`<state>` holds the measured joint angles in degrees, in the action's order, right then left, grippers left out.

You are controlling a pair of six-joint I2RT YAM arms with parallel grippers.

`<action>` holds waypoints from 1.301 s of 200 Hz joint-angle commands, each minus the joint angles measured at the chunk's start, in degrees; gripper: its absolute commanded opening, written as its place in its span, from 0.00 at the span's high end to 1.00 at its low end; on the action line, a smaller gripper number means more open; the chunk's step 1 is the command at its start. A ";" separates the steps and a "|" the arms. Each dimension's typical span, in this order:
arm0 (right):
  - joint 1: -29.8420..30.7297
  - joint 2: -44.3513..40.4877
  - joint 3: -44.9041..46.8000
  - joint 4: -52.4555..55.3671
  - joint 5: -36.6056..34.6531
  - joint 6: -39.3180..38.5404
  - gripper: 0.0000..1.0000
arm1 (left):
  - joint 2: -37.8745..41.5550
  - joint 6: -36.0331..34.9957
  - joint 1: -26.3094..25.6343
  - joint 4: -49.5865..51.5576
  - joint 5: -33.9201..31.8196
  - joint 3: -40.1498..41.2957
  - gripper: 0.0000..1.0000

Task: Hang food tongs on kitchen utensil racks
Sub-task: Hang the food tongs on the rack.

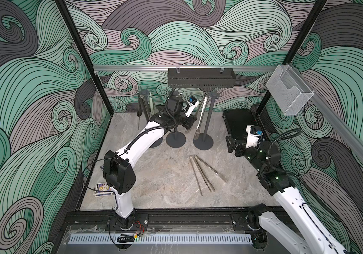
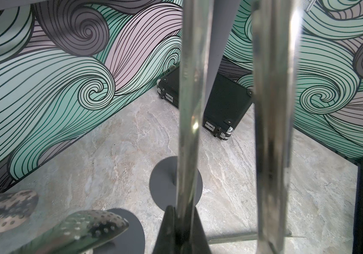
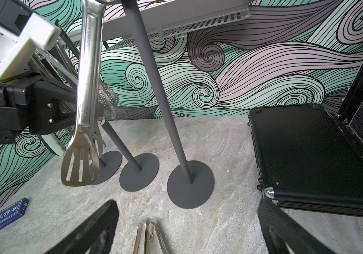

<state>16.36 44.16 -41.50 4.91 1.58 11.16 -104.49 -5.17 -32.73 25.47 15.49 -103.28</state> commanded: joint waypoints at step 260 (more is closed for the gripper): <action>-0.51 0.32 0.28 -2.13 0.68 0.28 0.01 | -1.04 -1.34 0.39 0.15 -1.67 -1.18 0.80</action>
<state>16.10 44.82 -41.50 3.97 1.96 11.16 -104.53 -5.98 -32.73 24.86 14.13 -102.48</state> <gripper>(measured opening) 0.994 0.204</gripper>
